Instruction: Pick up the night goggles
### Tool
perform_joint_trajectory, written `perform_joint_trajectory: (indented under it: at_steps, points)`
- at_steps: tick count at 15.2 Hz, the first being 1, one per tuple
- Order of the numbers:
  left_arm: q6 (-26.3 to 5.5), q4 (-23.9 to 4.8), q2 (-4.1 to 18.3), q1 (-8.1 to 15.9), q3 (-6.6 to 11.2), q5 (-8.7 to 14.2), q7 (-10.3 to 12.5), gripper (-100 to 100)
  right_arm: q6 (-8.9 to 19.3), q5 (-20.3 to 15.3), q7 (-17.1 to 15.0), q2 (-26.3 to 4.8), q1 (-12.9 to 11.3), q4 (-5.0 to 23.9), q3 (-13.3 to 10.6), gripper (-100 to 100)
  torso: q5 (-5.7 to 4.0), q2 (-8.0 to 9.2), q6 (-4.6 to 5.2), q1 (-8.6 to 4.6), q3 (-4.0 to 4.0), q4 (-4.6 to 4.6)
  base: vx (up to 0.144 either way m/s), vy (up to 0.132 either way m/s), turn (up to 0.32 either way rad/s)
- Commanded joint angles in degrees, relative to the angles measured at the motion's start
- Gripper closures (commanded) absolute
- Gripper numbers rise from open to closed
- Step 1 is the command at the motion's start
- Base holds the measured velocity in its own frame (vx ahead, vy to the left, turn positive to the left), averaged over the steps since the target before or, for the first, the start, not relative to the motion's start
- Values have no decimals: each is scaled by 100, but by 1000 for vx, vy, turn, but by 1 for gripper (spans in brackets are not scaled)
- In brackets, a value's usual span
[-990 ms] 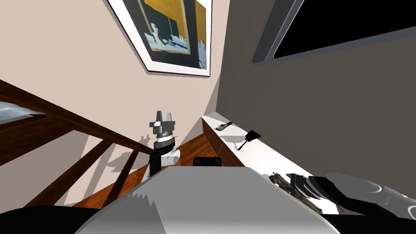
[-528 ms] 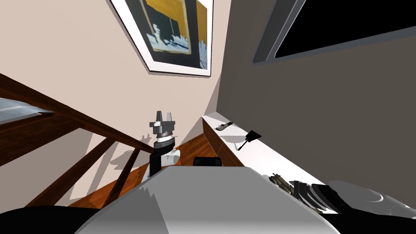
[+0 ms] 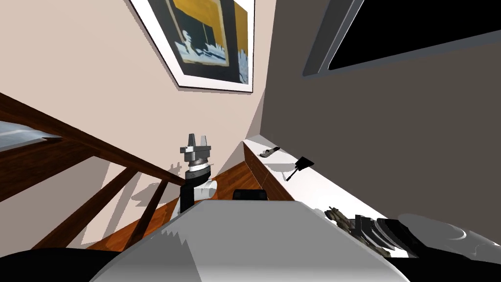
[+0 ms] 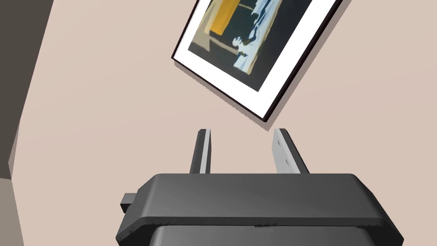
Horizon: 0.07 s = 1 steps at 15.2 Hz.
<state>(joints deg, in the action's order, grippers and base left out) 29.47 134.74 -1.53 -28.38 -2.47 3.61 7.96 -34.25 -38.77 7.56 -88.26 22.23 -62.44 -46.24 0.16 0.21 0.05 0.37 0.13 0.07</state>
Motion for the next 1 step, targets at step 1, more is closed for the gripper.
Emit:
perform_joint_trajectory:
  at_steps: [1]
  points:
    - [0, 0, 0, 0, 0, 0, 0, 0, 0, 0, 0, 0, 0, 0, 0, 100, 0, 0, 0, 0, 0, 0, 9, 9, -17]
